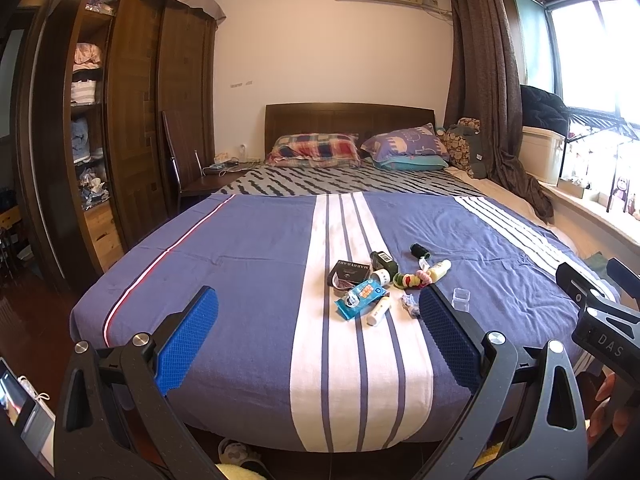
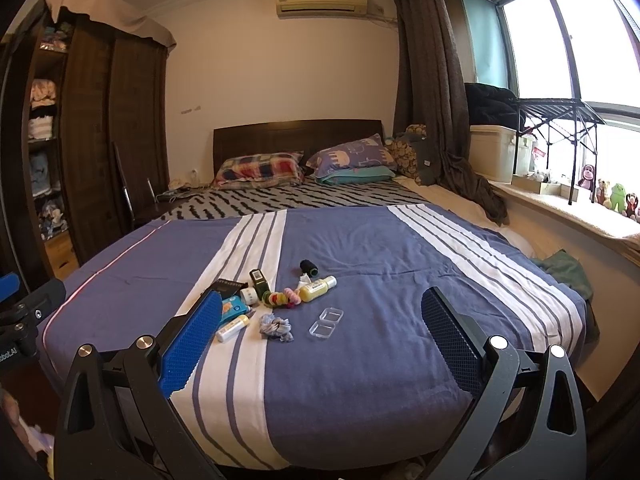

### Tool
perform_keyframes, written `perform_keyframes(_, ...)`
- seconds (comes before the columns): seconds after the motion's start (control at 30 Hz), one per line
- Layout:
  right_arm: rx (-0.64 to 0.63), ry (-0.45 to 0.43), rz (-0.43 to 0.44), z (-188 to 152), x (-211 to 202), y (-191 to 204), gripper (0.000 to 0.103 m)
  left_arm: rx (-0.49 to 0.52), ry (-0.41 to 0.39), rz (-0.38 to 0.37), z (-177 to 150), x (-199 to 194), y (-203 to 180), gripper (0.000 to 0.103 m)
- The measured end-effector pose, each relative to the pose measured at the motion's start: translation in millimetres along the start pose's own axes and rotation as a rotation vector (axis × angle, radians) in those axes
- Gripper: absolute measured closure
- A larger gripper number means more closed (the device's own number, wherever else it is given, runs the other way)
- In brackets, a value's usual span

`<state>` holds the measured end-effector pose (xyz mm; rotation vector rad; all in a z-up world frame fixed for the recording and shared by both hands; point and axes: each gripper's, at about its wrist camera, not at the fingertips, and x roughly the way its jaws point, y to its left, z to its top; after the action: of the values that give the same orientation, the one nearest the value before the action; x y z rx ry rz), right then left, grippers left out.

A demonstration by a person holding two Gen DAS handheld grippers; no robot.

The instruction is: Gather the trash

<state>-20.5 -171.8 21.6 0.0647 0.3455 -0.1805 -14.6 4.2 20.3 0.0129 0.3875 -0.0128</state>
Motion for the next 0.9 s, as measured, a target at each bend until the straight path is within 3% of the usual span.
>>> perform_keyframes(0.4, -0.004, 0.017, -0.011, -2.8, 12.2, -0.4, 0.003, 0.0, 0.018, 0.004, -1.6, 16.5, 3.6, 0.008)
perform_keyframes(0.83, -0.03, 0.036, -0.036, -20.1, 73.5, -8.0, 0.003, 0.003, 0.12, 0.005, -19.7, 89.9, 13.1, 0.008)
perform_keyframes(0.9, -0.027, 0.069, -0.051, -26.1, 87.2, -8.2, 0.003, 0.015, 0.149, -0.003, -26.9, 107.5, 11.7, 0.008)
